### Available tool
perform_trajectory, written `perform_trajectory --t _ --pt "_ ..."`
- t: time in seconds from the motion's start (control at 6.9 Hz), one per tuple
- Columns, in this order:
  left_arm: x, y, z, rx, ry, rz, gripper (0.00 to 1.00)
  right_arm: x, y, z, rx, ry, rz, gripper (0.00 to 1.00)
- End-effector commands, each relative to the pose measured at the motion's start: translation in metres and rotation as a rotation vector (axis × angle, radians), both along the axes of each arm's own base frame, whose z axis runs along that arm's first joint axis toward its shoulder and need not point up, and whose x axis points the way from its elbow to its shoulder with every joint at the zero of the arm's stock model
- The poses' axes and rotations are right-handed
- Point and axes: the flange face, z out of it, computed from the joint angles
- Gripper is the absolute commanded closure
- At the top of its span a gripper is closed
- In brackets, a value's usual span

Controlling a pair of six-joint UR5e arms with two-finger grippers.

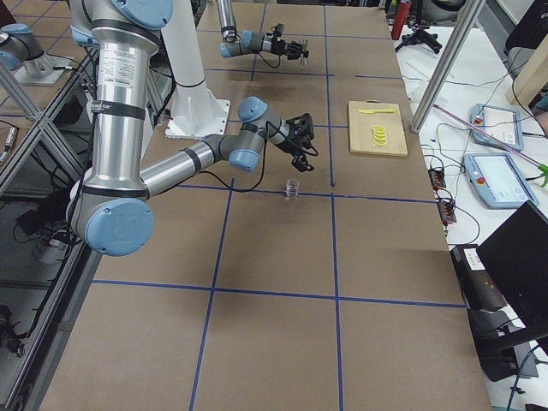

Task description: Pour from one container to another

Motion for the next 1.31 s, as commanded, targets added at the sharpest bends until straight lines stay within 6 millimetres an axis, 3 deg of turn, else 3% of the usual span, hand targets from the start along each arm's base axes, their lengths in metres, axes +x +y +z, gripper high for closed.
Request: perform_trajectory --t 0.0,0.15,0.29,0.44,0.58,0.73,1.02,1.16 --pt "0.001 0.000 -0.002 0.001 0.001 0.000 1.00 -0.057 0.060 -0.006 0.127 0.044 0.163 0.02" --pt "0.001 0.000 -0.002 0.001 0.001 -0.001 1.00 -0.064 0.079 0.009 0.145 0.061 0.217 0.01" --pt "0.002 0.000 -0.004 0.002 0.005 -0.001 1.00 -0.090 0.110 0.026 0.228 0.102 0.277 0.01" --pt "0.002 -0.001 -0.003 0.002 0.004 -0.003 1.00 -0.105 0.121 0.052 0.260 0.129 0.320 0.01" --pt "0.003 -0.001 -0.006 0.003 0.007 -0.001 1.00 -0.118 0.124 0.075 0.243 0.131 0.333 0.01" --pt "0.003 -0.002 -0.006 0.004 0.008 -0.003 1.00 -0.121 0.123 0.082 0.243 0.141 0.334 0.01" --pt "0.004 -0.001 -0.008 0.004 0.011 -0.001 1.00 -0.156 0.118 0.095 0.240 0.130 0.364 0.01" --pt "0.004 -0.001 -0.008 0.004 0.011 -0.001 1.00 -0.157 0.118 0.098 0.252 0.137 0.379 0.01"
